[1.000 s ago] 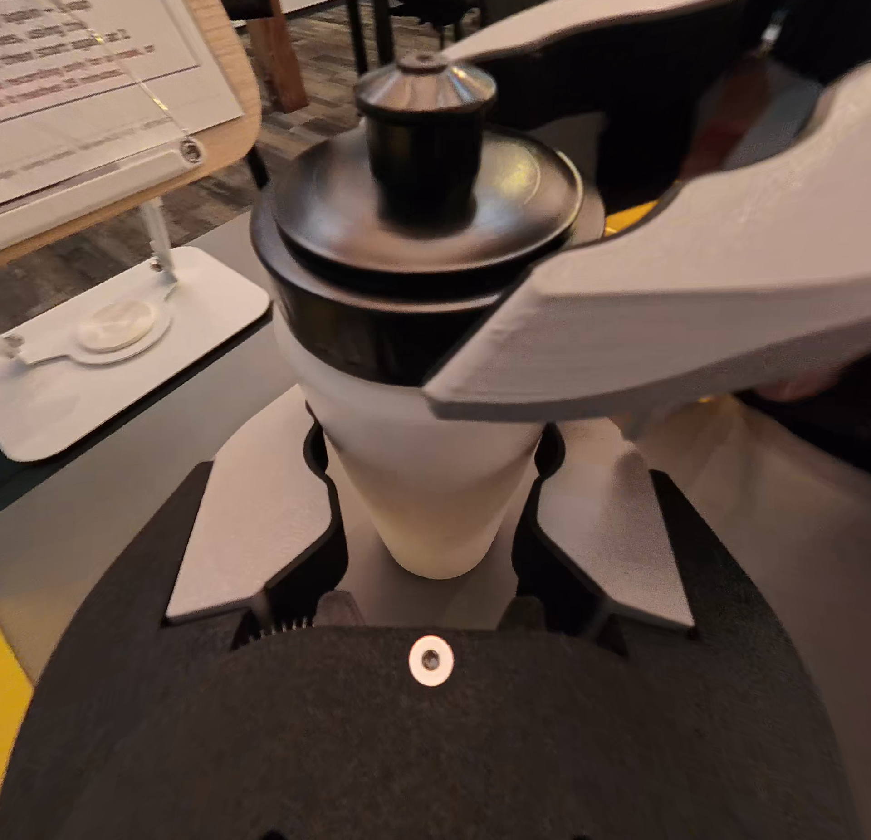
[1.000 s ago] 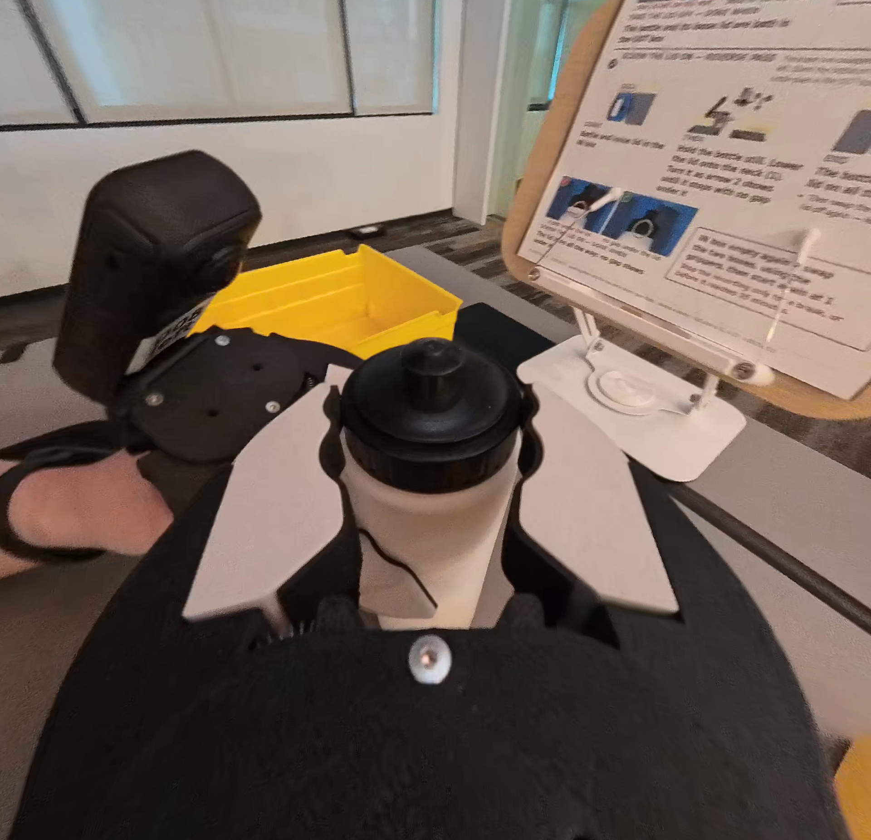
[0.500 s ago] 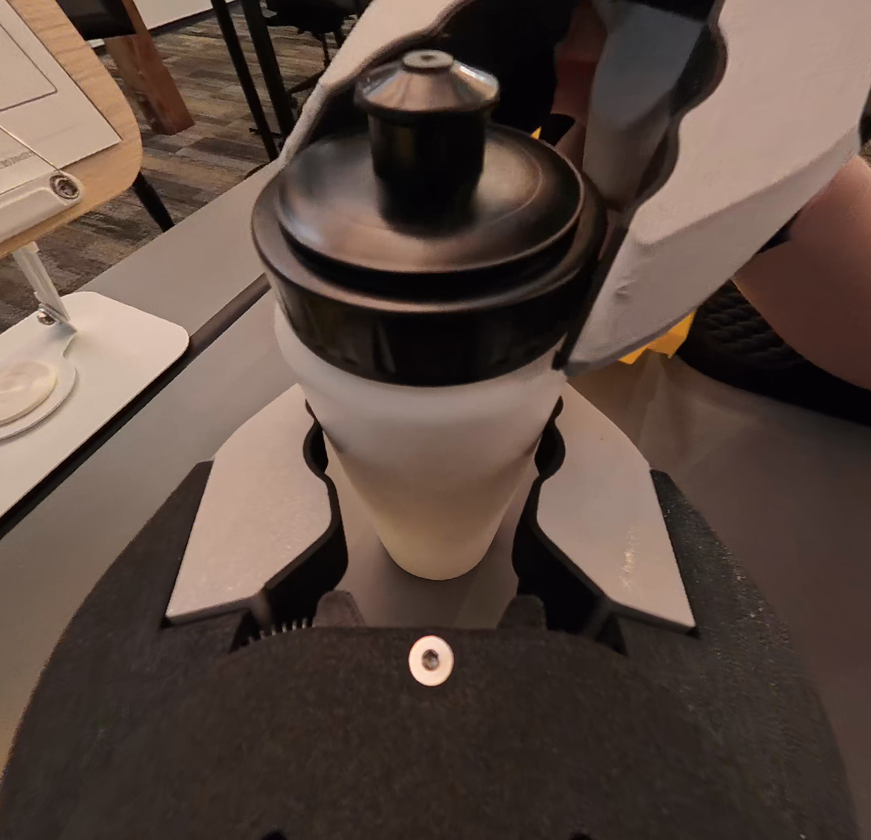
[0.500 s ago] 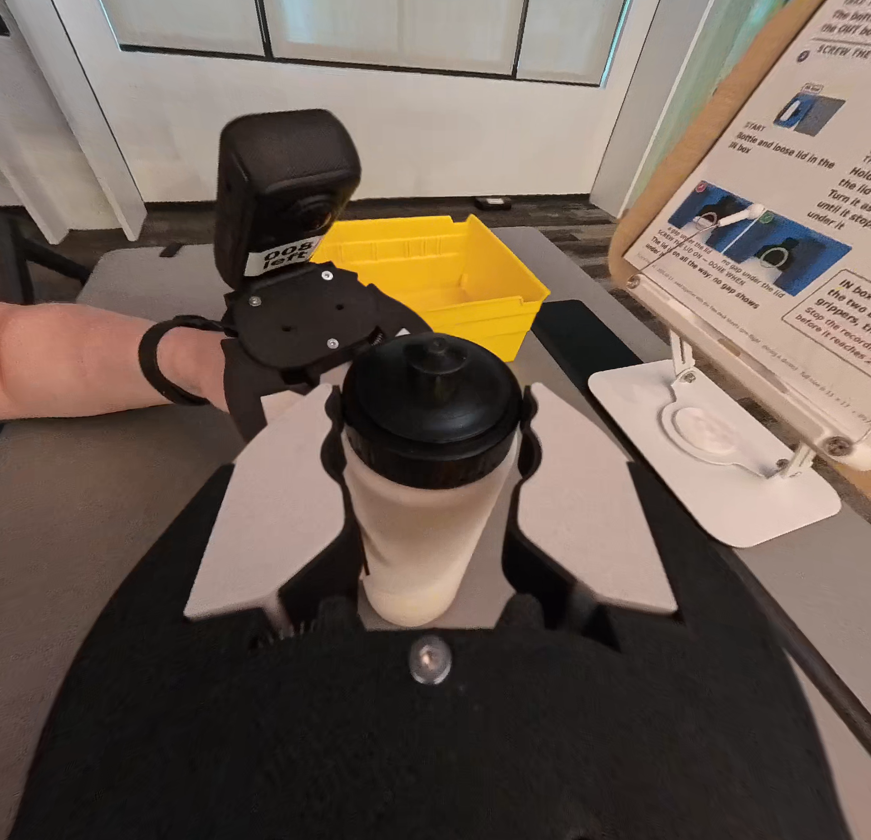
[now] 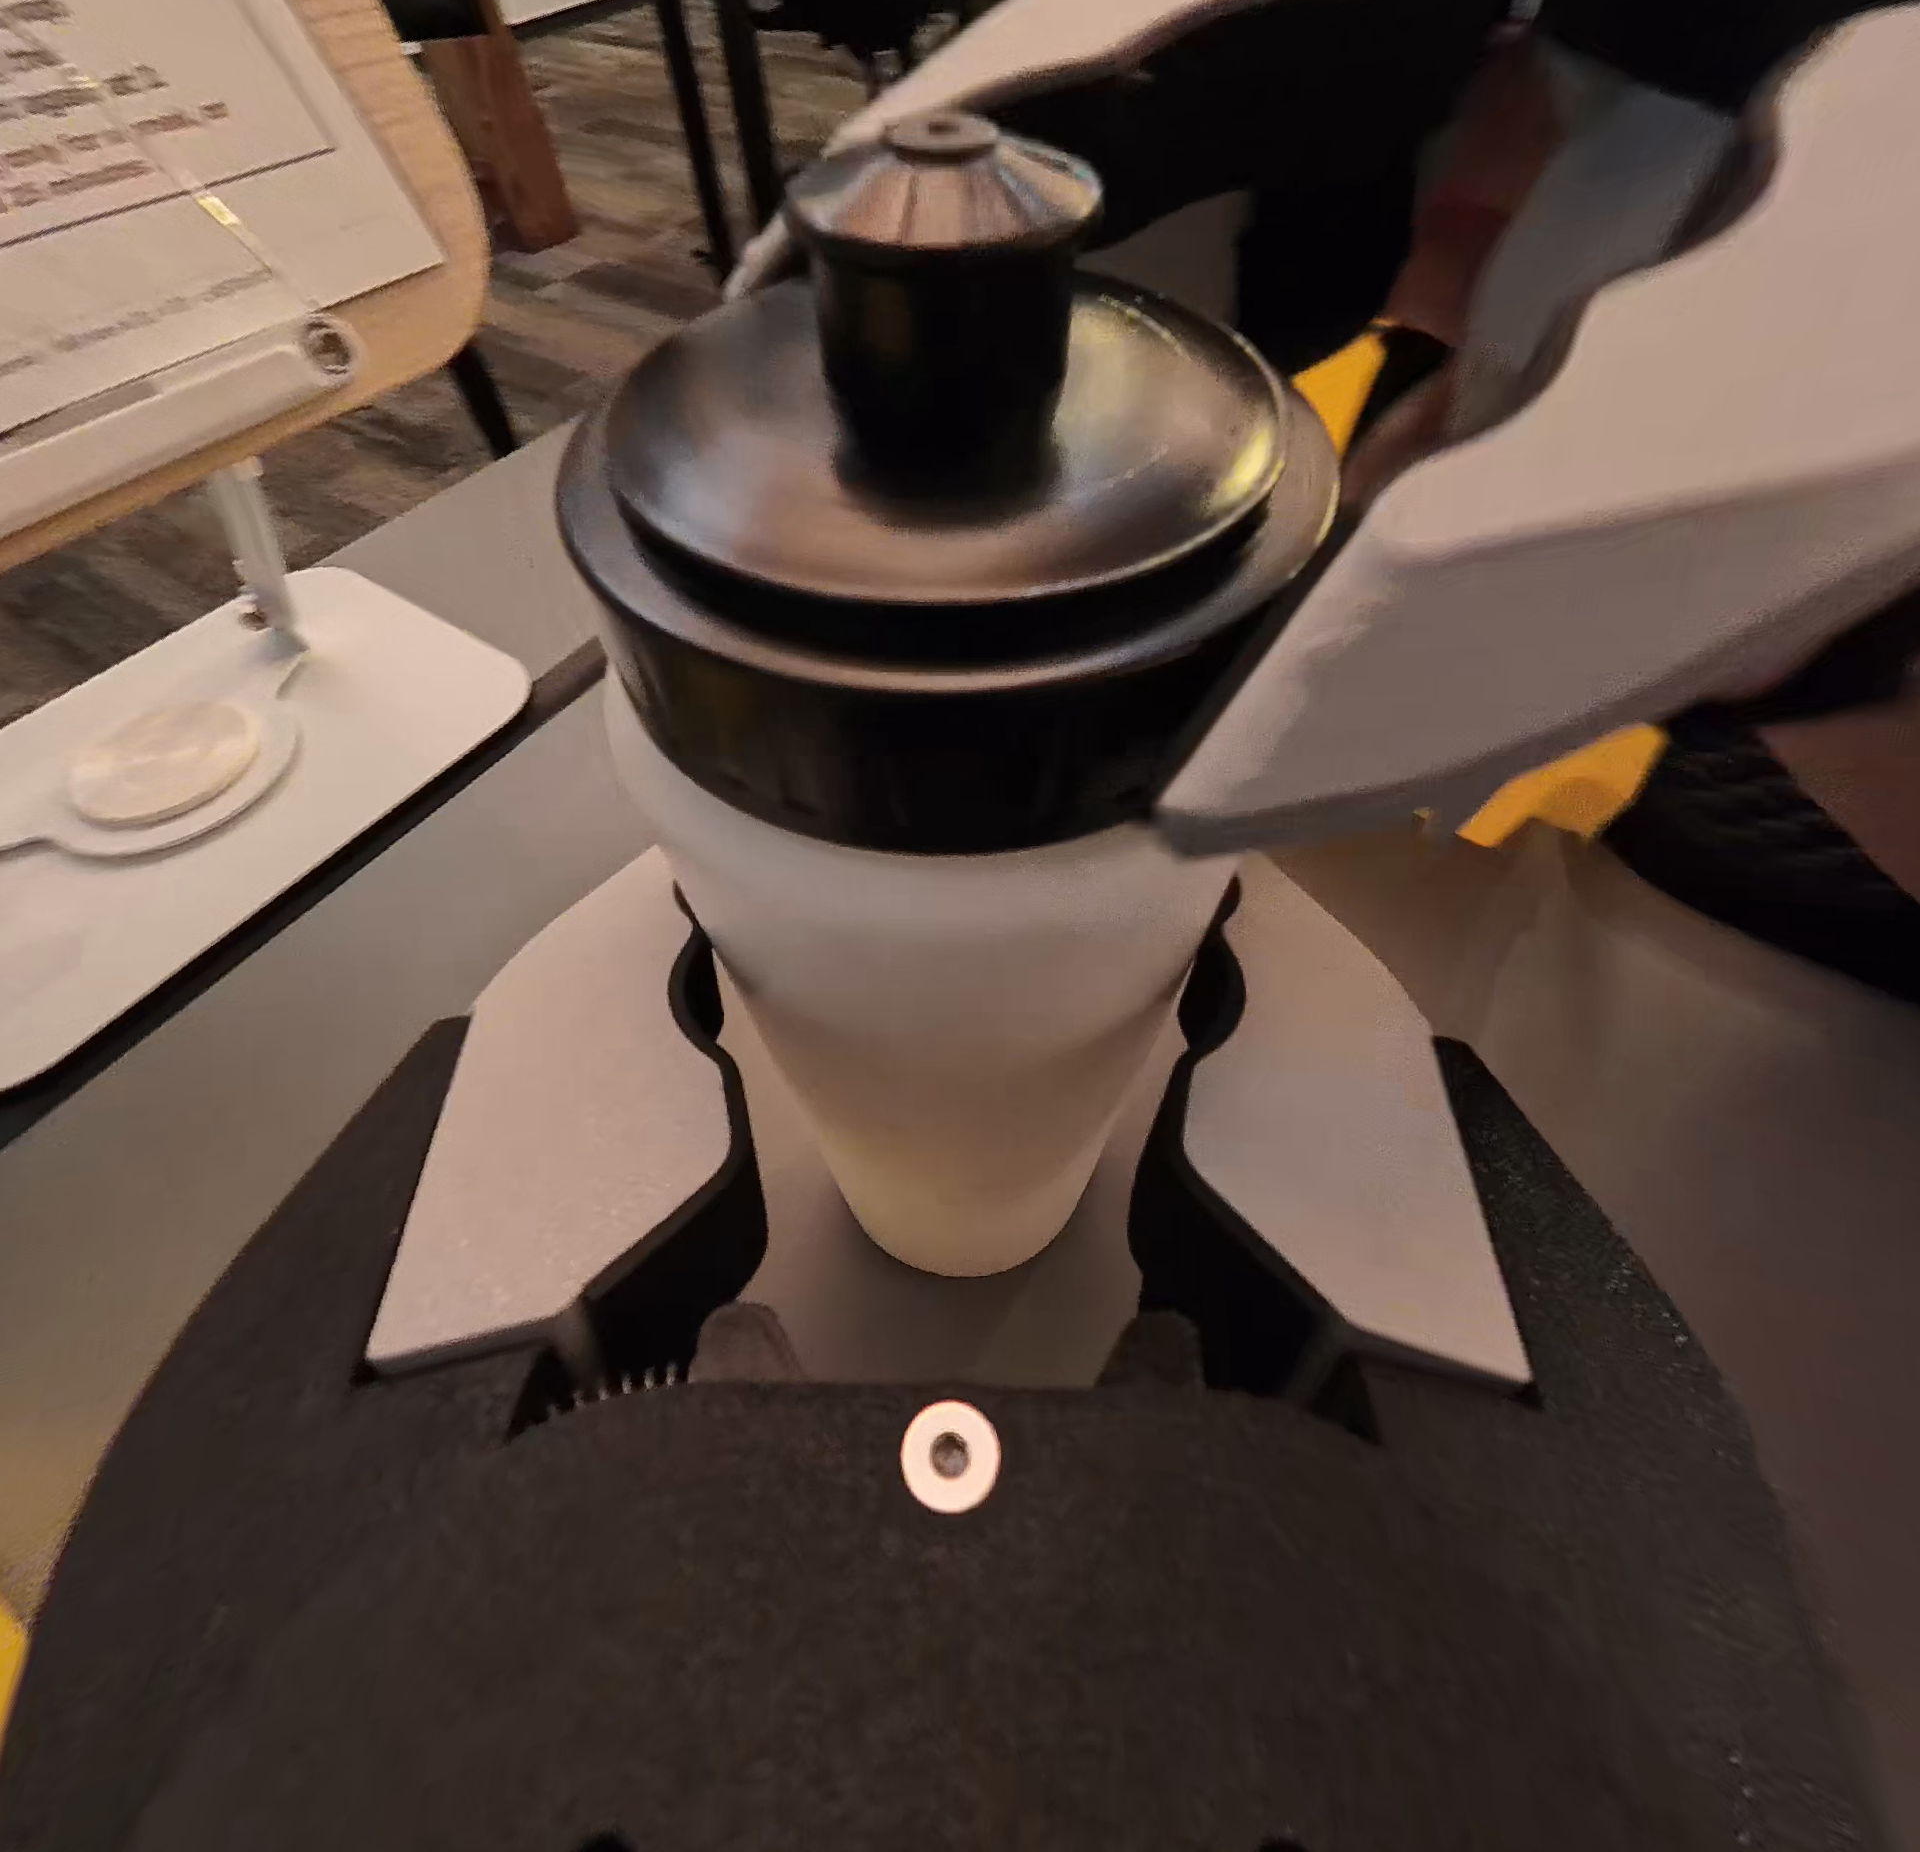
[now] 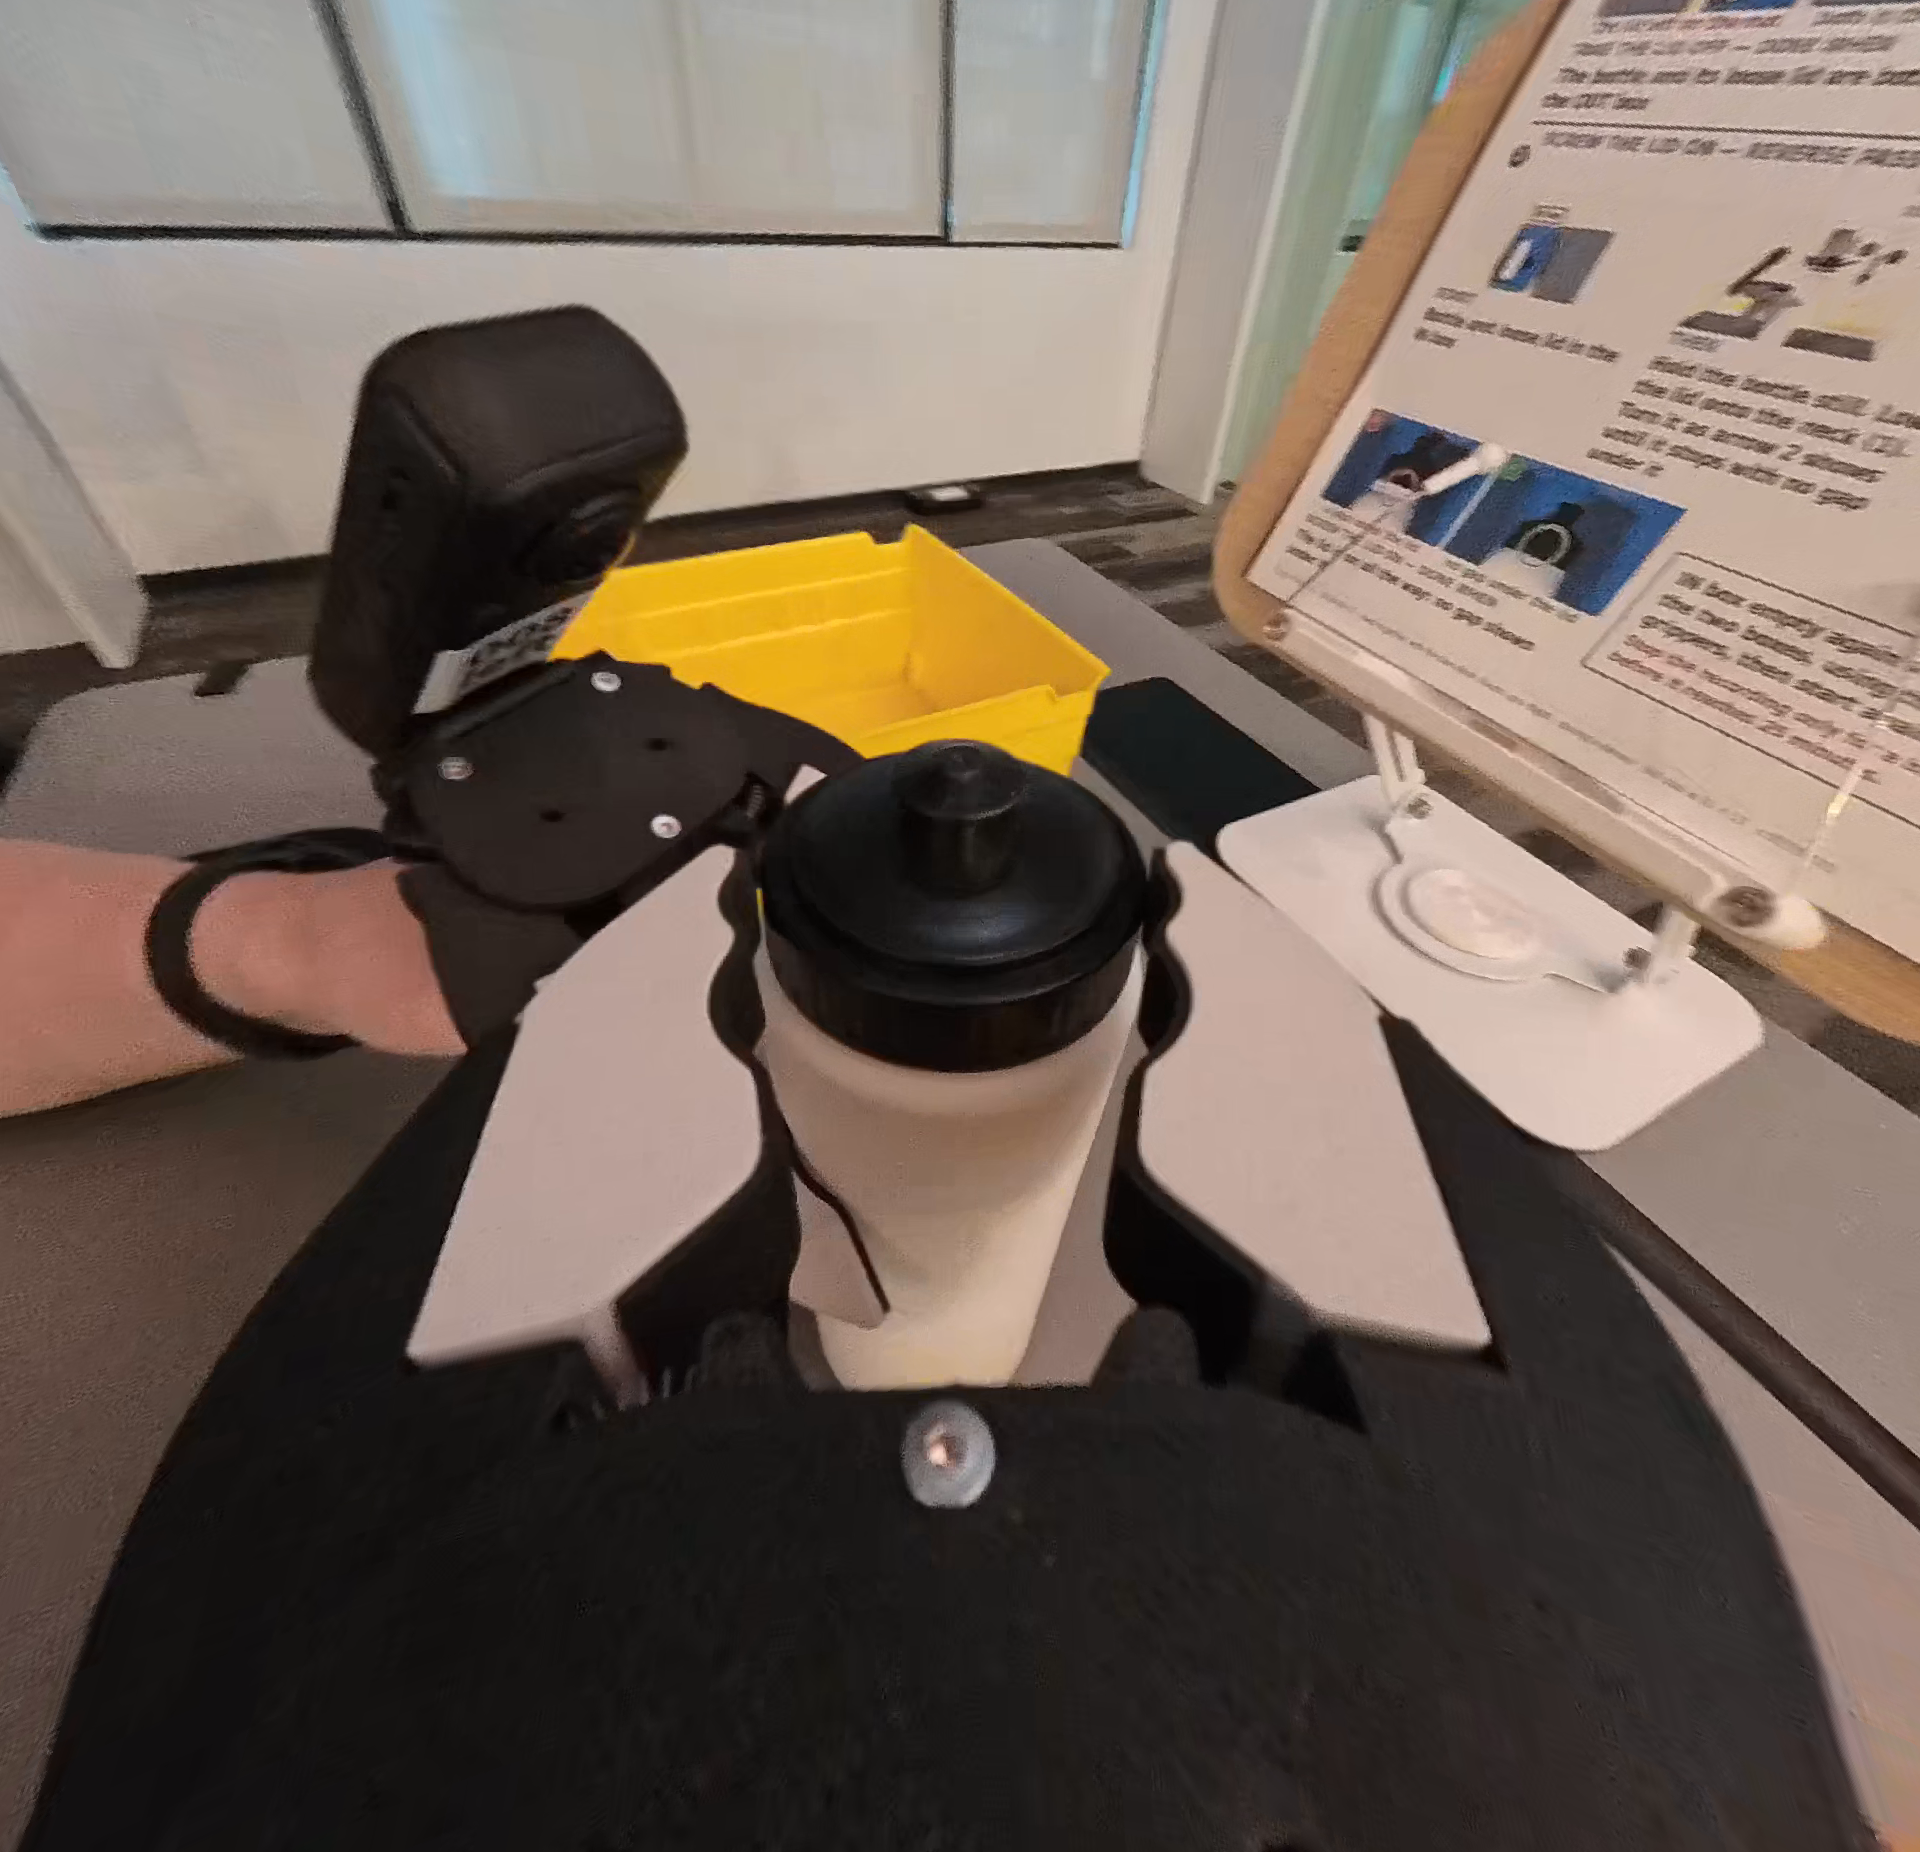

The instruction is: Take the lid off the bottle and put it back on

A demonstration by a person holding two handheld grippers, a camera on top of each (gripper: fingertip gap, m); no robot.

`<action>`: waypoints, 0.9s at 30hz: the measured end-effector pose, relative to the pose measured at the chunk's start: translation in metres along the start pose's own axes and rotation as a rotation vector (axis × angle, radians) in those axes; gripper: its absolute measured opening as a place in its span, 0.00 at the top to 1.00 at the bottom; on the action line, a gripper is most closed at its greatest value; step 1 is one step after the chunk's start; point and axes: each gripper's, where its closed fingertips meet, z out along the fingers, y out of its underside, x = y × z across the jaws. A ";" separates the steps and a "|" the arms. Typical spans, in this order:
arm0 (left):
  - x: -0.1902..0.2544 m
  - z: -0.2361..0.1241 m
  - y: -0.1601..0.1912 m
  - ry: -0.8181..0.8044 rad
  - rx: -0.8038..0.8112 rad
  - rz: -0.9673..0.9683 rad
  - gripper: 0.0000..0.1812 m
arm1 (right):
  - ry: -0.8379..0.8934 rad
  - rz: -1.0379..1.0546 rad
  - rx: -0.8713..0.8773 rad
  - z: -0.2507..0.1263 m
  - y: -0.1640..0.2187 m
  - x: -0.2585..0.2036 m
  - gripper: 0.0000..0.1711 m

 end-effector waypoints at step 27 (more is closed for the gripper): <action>0.015 0.001 0.000 0.095 -0.014 0.046 0.51 | -0.088 -0.102 -0.019 -0.005 0.004 -0.008 0.56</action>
